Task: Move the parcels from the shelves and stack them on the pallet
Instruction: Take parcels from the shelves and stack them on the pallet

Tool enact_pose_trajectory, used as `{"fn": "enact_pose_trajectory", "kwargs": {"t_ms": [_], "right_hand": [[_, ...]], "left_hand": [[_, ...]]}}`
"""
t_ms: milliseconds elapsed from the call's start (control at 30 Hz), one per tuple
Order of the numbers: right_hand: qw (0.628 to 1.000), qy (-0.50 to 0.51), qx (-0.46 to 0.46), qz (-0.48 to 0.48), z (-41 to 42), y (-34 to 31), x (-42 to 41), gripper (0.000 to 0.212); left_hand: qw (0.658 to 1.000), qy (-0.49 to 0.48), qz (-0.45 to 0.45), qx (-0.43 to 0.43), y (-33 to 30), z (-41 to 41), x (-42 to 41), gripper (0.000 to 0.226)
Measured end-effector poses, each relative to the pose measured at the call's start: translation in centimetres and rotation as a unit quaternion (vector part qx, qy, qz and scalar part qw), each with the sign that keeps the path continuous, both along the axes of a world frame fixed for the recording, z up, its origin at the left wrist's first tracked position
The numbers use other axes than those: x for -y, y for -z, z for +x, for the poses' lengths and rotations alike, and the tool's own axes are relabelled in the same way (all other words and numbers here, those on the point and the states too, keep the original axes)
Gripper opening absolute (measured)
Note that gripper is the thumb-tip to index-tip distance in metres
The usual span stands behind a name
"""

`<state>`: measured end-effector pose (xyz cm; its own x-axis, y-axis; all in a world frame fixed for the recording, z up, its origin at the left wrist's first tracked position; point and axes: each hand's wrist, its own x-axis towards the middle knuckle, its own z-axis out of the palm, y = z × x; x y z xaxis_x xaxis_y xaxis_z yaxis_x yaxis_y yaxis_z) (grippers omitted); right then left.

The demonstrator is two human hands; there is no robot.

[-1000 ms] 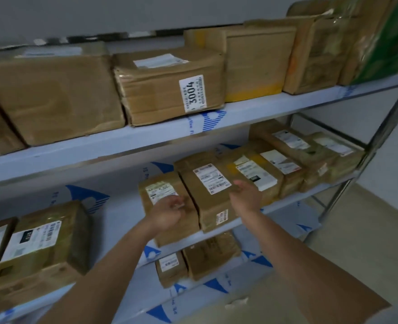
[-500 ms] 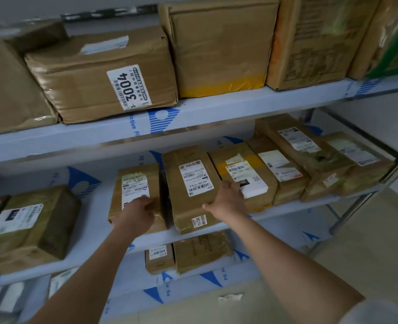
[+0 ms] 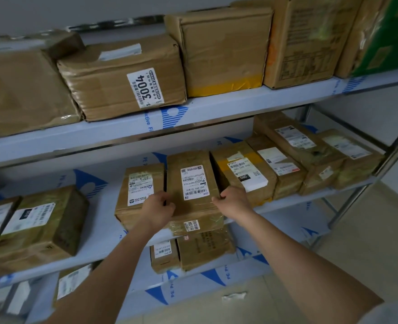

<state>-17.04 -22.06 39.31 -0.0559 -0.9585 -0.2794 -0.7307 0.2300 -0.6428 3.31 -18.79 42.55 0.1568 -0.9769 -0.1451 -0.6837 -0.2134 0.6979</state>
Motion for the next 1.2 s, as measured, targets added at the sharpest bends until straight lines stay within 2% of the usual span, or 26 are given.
{"fn": "enact_pose_trajectory", "kwargs": {"t_ms": [167, 267, 433, 500, 600, 700, 867, 933, 1033, 1133, 1200], "right_hand": [[0.999, 0.036, 0.026, 0.003, 0.5, -0.2, -2.4, 0.034], [0.999, 0.015, 0.015, 0.048, 0.5, 0.0, -4.0, 0.041], [0.996, -0.020, -0.021, 0.087, 0.6, 1.0, -6.0, 0.046], [0.994, -0.034, -0.020, 0.103, 0.9, 0.9, -6.7, 0.042], [0.989, -0.039, -0.002, 0.140, 0.9, 0.3, -8.0, 0.040], [0.973, -0.069, 0.034, 0.218, 0.7, -0.2, -9.5, 0.042], [0.935, -0.173, -0.010, 0.311, 0.2, -0.3, -12.5, 0.047], [0.923, -0.193, -0.021, 0.334, -0.5, -0.1, -13.7, 0.051], [0.901, -0.224, -0.045, 0.368, -2.0, 0.3, -15.6, 0.056], [0.887, -0.252, -0.059, 0.383, -3.0, 0.7, -17.7, 0.058], [0.880, -0.270, -0.062, 0.385, -2.8, 0.9, -19.1, 0.060]], "left_hand": [[1.000, -0.005, 0.017, -0.022, 0.5, 0.8, -1.1, 0.042], [0.998, -0.026, 0.054, -0.032, 0.9, 1.4, -1.8, 0.042], [0.995, -0.050, 0.082, 0.019, 1.4, 0.8, -3.9, 0.045], [0.988, -0.070, 0.130, -0.051, 1.8, 1.2, -4.7, 0.045], [0.970, -0.082, 0.173, -0.151, 2.0, 2.0, -6.4, 0.020], [0.967, -0.066, 0.187, -0.158, 2.3, 2.5, -8.0, 0.022], [0.957, -0.037, 0.248, -0.143, 2.5, 1.4, -12.1, 0.043], [0.957, -0.025, 0.256, -0.133, 2.7, 0.2, -14.1, 0.037], [0.957, -0.046, 0.230, -0.172, 2.7, -2.2, -17.0, 0.021], [0.949, -0.085, 0.211, -0.218, 2.6, -3.8, -20.2, 0.031], [0.938, -0.112, 0.240, -0.224, 2.8, -3.8, -22.4, 0.057]]}}
